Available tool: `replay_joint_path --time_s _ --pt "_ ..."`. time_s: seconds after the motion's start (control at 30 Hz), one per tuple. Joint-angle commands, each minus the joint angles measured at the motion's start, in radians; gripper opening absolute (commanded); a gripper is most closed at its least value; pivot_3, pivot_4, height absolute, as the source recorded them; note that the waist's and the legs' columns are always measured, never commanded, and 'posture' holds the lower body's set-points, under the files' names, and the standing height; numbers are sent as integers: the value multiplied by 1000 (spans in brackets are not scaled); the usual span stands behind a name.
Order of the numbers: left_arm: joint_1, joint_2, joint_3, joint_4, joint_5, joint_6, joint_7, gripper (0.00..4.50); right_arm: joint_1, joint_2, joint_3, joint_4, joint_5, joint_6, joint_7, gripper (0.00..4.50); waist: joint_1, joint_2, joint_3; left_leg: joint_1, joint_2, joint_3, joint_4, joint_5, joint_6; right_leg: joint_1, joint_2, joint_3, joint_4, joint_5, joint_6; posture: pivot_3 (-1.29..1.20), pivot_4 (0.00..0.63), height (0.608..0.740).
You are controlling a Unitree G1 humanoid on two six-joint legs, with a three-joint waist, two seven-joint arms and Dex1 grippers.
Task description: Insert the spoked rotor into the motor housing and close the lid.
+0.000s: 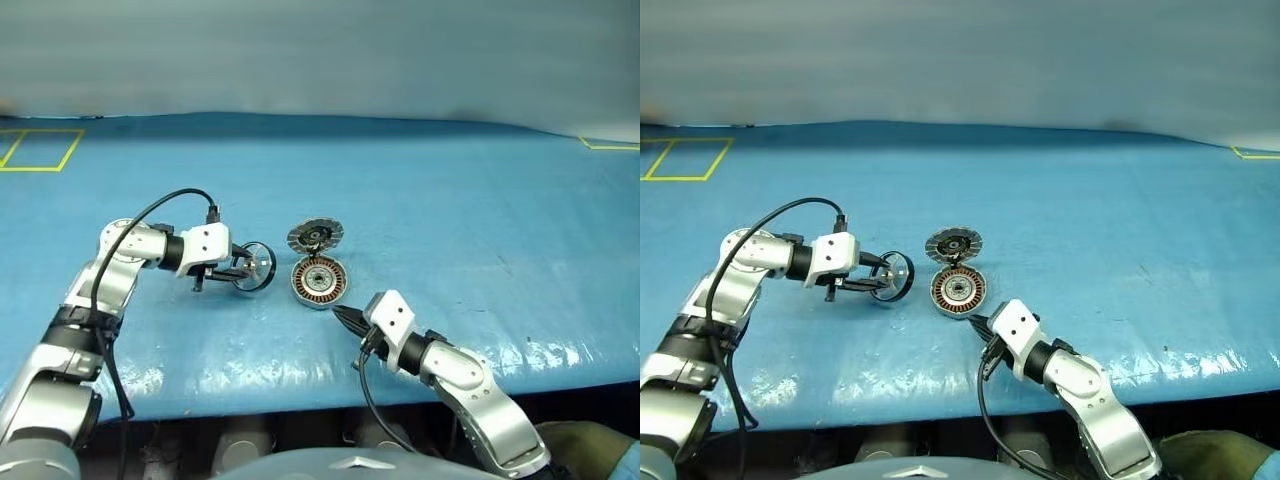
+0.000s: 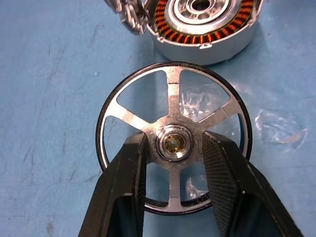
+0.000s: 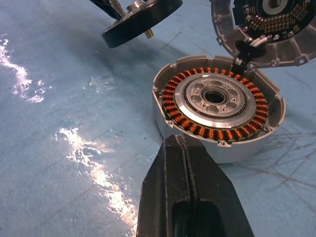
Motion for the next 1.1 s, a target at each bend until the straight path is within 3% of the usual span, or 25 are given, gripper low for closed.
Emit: replay_joint_path --time_s 0.03,0.4,0.57,1.1 --pt "12 -59 37 -134 -88 48 52 1721 5 3 -26 -58 32 6 -4 0 8 0 0 0 0 0 0 0 0 0 0 0 0 0 0 0 150 740" --pt "-60 -140 -95 -74 12 64 88 1721 11 -12 -42 -71 40 23 -12 0 13 0 0 1 -5 0 1 1 -1 1 2 0 1 1 0 0 150 740" --pt "-123 -234 -108 18 -2 65 102 1721 20 1 -24 -64 29 14 -31 0 16 0 0 1 -5 0 1 1 0 1 2 0 1 1 0 0 150 740" --pt "-215 -245 -153 86 32 147 36 1721 33 44 27 -28 -14 -12 -76 0 12 0 0 0 -5 0 1 1 0 0 2 1 0 0 0 0 150 740"
